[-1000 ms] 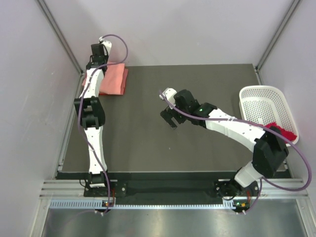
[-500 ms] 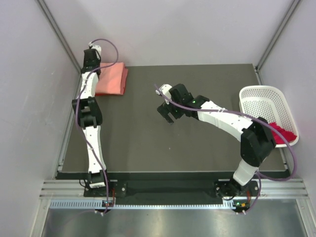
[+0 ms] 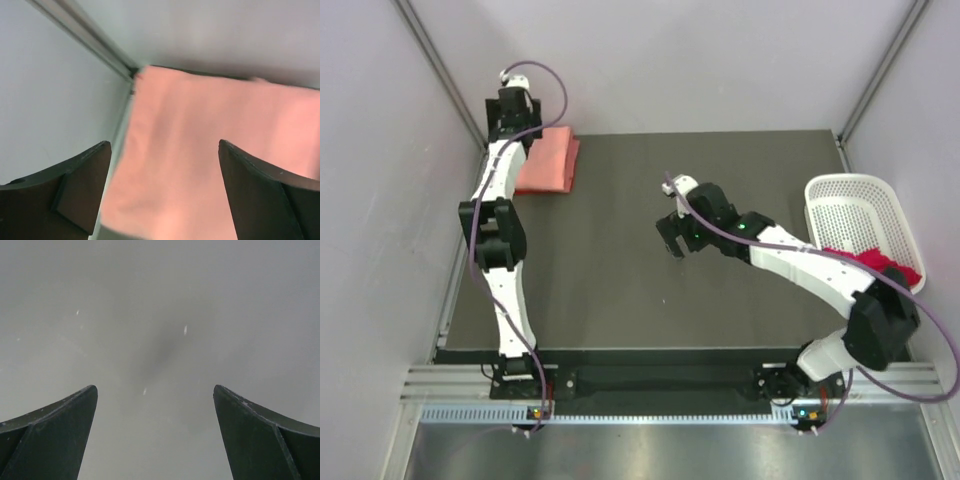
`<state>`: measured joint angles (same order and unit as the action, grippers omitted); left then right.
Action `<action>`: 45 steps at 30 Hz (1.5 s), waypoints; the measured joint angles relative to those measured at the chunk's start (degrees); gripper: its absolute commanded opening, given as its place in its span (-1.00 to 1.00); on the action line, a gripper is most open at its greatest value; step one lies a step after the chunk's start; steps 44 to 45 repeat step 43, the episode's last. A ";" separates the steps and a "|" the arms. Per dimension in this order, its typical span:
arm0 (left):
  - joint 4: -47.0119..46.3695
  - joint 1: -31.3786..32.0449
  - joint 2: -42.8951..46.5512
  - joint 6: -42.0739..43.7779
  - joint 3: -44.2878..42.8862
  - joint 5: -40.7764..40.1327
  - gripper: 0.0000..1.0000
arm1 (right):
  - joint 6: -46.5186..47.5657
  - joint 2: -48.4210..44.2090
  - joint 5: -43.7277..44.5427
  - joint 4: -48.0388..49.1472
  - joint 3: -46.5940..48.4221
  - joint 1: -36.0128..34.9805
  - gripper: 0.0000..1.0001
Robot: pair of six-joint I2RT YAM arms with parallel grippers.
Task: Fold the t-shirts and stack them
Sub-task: Neatly place the folded tshirt to the corner
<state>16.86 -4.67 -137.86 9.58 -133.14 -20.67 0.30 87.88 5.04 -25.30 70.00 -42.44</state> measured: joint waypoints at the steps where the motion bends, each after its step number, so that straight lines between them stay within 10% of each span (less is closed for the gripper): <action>1: 0.90 1.27 4.31 -1.38 5.55 0.63 0.85 | -1.60 -2.78 0.15 0.52 -2.75 0.07 0.99; 11: -1.33 27.80 47.19 -19.69 48.76 15.82 0.98 | -21.55 -33.55 1.51 12.07 -33.86 0.24 0.99; 27: -12.04 27.76 114.44 -54.58 117.57 26.88 0.98 | -43.34 -52.74 1.27 28.33 -63.84 0.17 0.99; 32: -13.38 27.76 133.94 -65.11 128.65 30.27 0.98 | -50.97 -59.67 2.62 25.99 -67.78 0.13 0.99; 45: -18.97 27.76 136.13 -77.24 130.64 39.63 0.98 | -64.57 -87.30 8.04 11.56 -67.76 -0.13 0.99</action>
